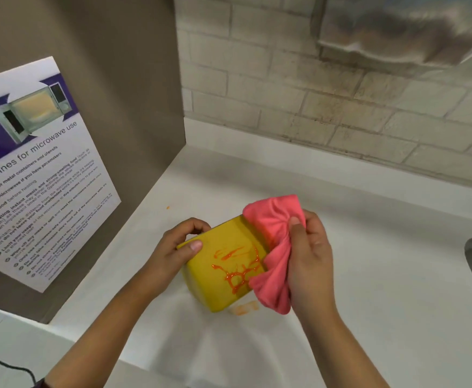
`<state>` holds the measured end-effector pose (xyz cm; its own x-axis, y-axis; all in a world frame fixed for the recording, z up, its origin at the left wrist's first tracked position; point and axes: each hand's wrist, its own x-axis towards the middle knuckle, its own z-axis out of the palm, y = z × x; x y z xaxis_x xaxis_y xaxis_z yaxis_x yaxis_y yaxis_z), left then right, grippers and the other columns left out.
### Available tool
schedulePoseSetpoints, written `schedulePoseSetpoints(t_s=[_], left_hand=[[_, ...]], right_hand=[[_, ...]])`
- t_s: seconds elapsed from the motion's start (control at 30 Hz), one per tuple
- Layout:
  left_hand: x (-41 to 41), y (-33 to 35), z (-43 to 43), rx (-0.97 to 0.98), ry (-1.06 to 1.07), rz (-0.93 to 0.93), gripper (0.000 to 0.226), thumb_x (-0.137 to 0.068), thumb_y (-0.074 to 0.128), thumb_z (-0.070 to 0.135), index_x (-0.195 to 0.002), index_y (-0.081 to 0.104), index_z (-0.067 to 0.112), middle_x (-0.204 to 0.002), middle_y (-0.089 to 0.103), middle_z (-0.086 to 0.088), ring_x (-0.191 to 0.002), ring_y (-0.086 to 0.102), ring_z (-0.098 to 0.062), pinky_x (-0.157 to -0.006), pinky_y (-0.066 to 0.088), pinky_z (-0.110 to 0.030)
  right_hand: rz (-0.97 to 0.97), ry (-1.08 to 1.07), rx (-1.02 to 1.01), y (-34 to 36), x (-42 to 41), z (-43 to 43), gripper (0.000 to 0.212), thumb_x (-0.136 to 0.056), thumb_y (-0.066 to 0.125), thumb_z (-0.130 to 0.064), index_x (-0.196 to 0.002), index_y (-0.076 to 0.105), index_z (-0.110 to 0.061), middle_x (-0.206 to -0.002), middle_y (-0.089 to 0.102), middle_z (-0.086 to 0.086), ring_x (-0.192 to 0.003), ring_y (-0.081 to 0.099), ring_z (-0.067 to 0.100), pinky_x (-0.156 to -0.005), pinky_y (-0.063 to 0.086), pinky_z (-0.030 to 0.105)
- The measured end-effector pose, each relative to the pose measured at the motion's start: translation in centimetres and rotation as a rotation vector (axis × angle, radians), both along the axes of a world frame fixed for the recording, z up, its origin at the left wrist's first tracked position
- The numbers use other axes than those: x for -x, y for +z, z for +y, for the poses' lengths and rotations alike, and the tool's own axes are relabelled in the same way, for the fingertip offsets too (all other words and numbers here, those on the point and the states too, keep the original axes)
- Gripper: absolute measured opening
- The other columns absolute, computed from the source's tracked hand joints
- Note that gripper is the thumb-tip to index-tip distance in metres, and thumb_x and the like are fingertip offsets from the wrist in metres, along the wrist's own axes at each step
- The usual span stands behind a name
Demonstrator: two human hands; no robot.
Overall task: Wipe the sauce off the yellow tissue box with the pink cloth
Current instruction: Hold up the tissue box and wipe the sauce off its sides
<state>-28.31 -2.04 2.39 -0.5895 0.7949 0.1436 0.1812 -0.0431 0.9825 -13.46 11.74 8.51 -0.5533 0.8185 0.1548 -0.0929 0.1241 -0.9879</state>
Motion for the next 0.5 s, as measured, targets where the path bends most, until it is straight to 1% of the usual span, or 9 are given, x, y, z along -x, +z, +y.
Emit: schedulePoseSetpoints(t_s=[0.1,0.23,0.37,0.43,0.5], left_hand=[[0.0,0.0,-0.1,0.001,0.001,-0.011,0.041,-0.071,0.048,0.048,-0.095,0.058,0.015,-0.087,0.062,0.012,-0.081,0.057,-0.005,-0.068,0.043,-0.013],[0.2,-0.1,-0.2,0.013,0.001,-0.021,0.039,-0.07,0.048,0.048,-0.094,0.057,0.018,-0.087,0.062,0.013,-0.081,0.057,-0.004,-0.068,0.043,-0.012],[0.3,-0.2,-0.1,0.007,0.005,-0.034,0.042,-0.069,0.048,0.048,-0.094,0.058,0.016,-0.086,0.062,0.011,-0.082,0.058,-0.006,-0.068,0.044,-0.013],[0.4,-0.3,0.0,0.0,0.01,-0.04,0.043,-0.069,0.048,0.048,-0.093,0.058,0.015,-0.086,0.062,0.01,-0.082,0.057,-0.007,-0.068,0.045,-0.014],[0.4,-0.4,0.0,-0.007,0.016,-0.041,0.042,-0.069,0.048,0.048,-0.093,0.057,0.014,-0.085,0.061,0.01,-0.081,0.057,-0.008,-0.068,0.044,-0.014]], right_hand=[[-0.008,0.05,-0.103,-1.0,0.1,-1.0,0.019,-0.093,0.04,-0.027,-0.088,0.056,-0.036,-0.082,0.064,-0.025,-0.075,0.06,-0.007,-0.061,0.045,0.006],[-0.045,0.125,-0.194,-1.5,0.2,-1.3,0.022,-0.094,0.039,-0.025,-0.094,0.055,-0.04,-0.09,0.064,-0.025,-0.082,0.061,-0.004,-0.063,0.045,0.005],[-0.093,0.176,-0.297,-1.7,0.1,-0.5,0.022,-0.091,0.037,-0.038,-0.095,0.052,-0.053,-0.093,0.063,-0.029,-0.084,0.061,-0.006,-0.062,0.043,0.003],[-0.102,0.179,-0.345,-1.7,0.3,-0.3,0.024,-0.09,0.036,-0.038,-0.096,0.051,-0.056,-0.093,0.062,-0.032,-0.083,0.06,-0.009,-0.061,0.042,0.001],[-0.086,0.172,-0.36,-2.0,0.6,-0.6,0.024,-0.09,0.036,-0.036,-0.096,0.051,-0.054,-0.092,0.062,-0.033,-0.082,0.06,-0.009,-0.061,0.042,0.001]])
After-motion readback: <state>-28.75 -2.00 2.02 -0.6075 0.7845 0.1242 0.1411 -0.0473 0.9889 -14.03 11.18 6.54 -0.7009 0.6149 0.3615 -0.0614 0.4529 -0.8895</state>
